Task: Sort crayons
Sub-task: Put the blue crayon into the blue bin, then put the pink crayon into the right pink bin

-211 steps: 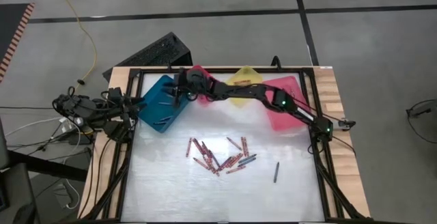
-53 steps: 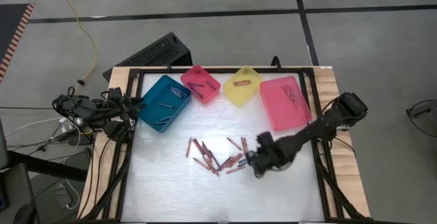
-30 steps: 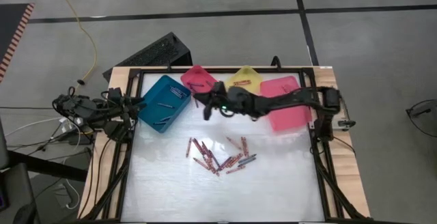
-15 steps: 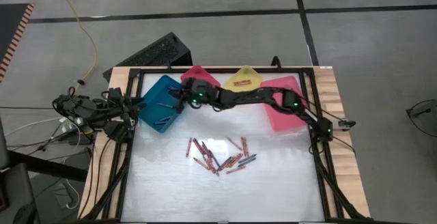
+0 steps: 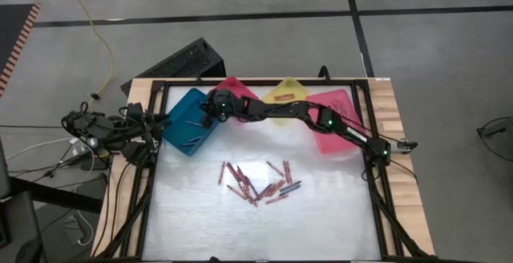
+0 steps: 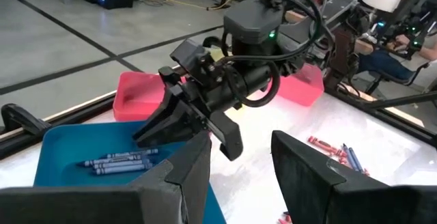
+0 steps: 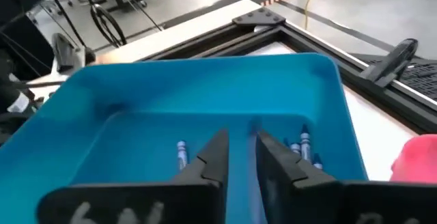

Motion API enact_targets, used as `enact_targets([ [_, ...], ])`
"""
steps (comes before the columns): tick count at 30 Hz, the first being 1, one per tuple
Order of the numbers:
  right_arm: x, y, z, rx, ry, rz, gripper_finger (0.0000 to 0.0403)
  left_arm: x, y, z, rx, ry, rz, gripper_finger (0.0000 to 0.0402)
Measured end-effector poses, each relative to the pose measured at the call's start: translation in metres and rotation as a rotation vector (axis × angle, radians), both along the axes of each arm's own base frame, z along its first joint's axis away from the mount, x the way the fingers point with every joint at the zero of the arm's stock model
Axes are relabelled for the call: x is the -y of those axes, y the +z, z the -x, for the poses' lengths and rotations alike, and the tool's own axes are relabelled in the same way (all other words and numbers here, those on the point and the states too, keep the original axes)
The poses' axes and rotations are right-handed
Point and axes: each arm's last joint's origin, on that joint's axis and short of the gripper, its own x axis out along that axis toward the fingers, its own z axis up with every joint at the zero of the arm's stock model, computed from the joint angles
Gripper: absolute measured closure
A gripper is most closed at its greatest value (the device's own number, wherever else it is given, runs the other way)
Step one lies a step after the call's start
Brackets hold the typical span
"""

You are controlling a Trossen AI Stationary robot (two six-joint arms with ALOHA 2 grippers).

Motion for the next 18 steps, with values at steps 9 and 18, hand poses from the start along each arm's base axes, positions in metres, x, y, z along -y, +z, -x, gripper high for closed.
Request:
enact_targets([
  [9,-0.003,0.033,0.014,-0.064,0.086,-0.030,0.0300,0.000,0.000,0.000,0.000,0.002,0.000,0.0256],
  [18,-0.045,0.133,0.094,-0.448,0.199,-0.006,0.0301,0.000,0.000,0.000,-0.003,-0.012,0.000,0.0256],
])
